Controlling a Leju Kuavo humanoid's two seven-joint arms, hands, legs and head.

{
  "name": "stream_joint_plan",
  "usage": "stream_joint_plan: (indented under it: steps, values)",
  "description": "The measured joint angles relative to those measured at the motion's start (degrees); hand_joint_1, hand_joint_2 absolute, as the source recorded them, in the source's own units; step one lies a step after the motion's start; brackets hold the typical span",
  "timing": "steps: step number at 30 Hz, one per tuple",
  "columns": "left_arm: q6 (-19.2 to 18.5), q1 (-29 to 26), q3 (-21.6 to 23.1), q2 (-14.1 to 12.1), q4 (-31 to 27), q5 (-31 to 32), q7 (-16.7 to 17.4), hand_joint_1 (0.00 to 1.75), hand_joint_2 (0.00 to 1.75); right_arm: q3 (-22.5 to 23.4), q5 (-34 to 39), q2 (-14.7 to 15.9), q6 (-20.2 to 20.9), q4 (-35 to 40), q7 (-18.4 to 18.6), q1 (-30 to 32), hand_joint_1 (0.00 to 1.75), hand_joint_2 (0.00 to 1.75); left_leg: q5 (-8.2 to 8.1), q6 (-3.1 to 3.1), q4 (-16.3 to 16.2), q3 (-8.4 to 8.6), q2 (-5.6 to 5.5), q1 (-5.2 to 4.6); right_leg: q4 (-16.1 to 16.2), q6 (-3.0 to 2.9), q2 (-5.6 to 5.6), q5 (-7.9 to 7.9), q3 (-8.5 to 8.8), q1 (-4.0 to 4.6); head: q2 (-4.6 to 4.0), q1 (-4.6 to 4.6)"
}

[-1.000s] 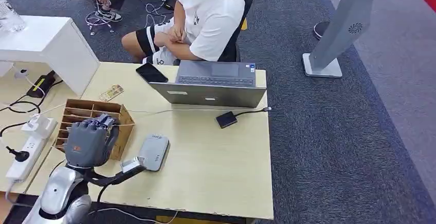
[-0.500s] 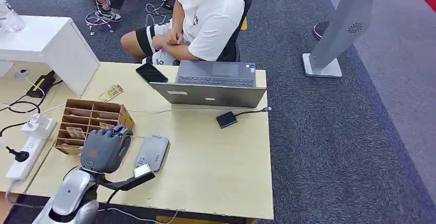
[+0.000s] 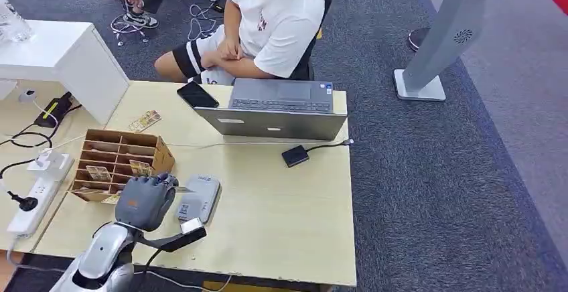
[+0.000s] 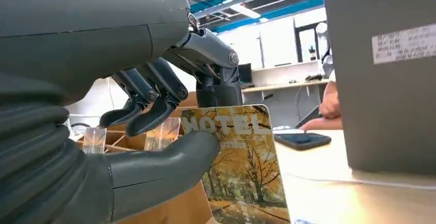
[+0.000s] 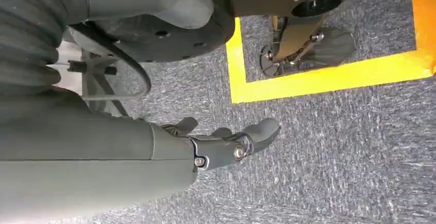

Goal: Pass the card to the sensor for recognition and then transmit it.

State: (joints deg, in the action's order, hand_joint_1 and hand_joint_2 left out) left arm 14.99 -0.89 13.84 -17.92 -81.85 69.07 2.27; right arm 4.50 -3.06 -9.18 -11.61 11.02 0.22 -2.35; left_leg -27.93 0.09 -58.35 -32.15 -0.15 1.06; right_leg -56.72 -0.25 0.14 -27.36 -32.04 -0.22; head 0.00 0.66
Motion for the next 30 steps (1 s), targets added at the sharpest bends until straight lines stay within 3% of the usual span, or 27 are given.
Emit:
stream_joint_plan:
  steps: [22,30]
  values:
    - [1.6,0.9,0.1,0.7,5.0,-0.4,-1.1,1.75,1.75,0.0,-0.8,-0.3,0.3,0.0,0.4,0.0,0.0,1.75,0.0,0.0,0.0,0.0,-0.01,0.0,0.0,0.0,-0.01,0.0,0.0,0.0,0.0,0.0]
    - [0.0,1.1,1.3,1.0,4.7,0.4,-0.7,1.75,1.75,0.0,-0.9,-0.3,0.2,0.0,0.3,0.0,0.0,1.75,0.0,0.0,0.0,0.01,-0.01,0.0,0.0,0.0,-0.01,0.0,0.0,0.0,0.0,0.0]
